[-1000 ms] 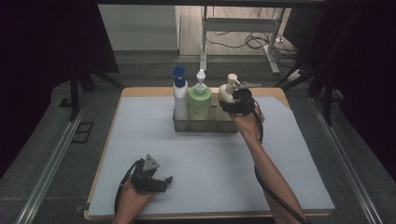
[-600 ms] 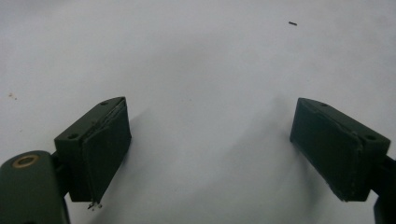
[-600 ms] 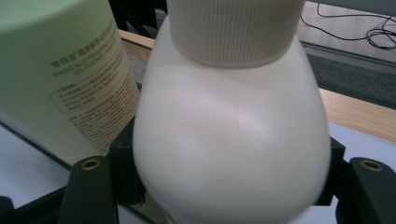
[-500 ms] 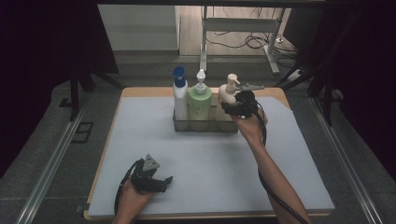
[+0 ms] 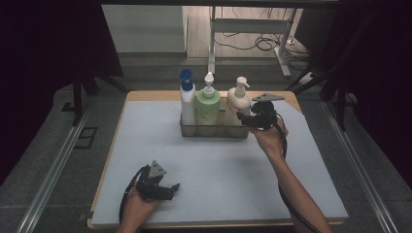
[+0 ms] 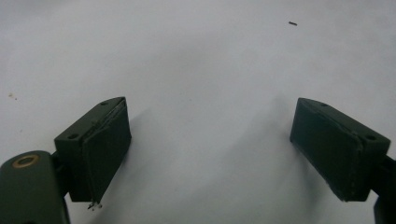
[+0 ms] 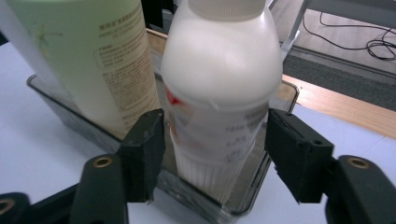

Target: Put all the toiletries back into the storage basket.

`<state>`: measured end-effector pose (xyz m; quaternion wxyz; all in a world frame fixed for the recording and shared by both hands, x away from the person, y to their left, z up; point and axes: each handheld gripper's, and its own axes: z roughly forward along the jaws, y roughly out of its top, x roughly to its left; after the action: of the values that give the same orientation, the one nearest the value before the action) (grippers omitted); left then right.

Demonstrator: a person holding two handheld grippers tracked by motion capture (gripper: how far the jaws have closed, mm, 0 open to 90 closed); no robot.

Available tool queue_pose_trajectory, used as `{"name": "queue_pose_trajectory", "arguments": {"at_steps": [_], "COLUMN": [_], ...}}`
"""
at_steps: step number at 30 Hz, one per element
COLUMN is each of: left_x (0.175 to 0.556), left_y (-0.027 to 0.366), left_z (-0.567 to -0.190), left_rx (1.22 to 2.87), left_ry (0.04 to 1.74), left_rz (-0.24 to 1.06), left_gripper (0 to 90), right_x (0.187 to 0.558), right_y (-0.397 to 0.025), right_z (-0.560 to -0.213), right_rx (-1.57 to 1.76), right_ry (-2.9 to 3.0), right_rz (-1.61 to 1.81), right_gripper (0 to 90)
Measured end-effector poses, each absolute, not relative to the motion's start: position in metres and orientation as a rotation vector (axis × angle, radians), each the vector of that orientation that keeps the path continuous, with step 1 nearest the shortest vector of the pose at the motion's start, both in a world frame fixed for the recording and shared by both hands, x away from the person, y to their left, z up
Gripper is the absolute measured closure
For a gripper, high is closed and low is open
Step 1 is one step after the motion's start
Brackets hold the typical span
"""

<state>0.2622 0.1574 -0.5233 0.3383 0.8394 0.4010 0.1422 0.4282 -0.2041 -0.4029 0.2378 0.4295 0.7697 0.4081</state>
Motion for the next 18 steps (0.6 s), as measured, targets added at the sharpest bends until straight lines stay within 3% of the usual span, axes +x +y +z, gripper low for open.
{"name": "queue_pose_trajectory", "arguments": {"at_steps": [9, 15, 18], "left_x": [0.262, 0.262, 0.262], "left_y": [0.157, 0.157, 0.157], "left_z": [-0.523, -0.523, -0.523], "left_rx": [2.187, 2.185, 2.186], "left_ry": [1.044, 1.045, 1.044], "left_rz": [0.371, 0.372, 0.372], "left_gripper": [12.2, 12.2, 12.2], "right_x": [0.417, 0.417, 0.421], "right_y": [-0.218, -0.229, -0.232], "right_z": [-0.407, -0.415, -0.418], "right_rx": [1.171, 1.193, 1.18], "right_ry": [2.148, 2.141, 2.141], "right_rz": [1.128, 1.133, 1.117], "right_gripper": [51.5, 67.9, 71.8]}}
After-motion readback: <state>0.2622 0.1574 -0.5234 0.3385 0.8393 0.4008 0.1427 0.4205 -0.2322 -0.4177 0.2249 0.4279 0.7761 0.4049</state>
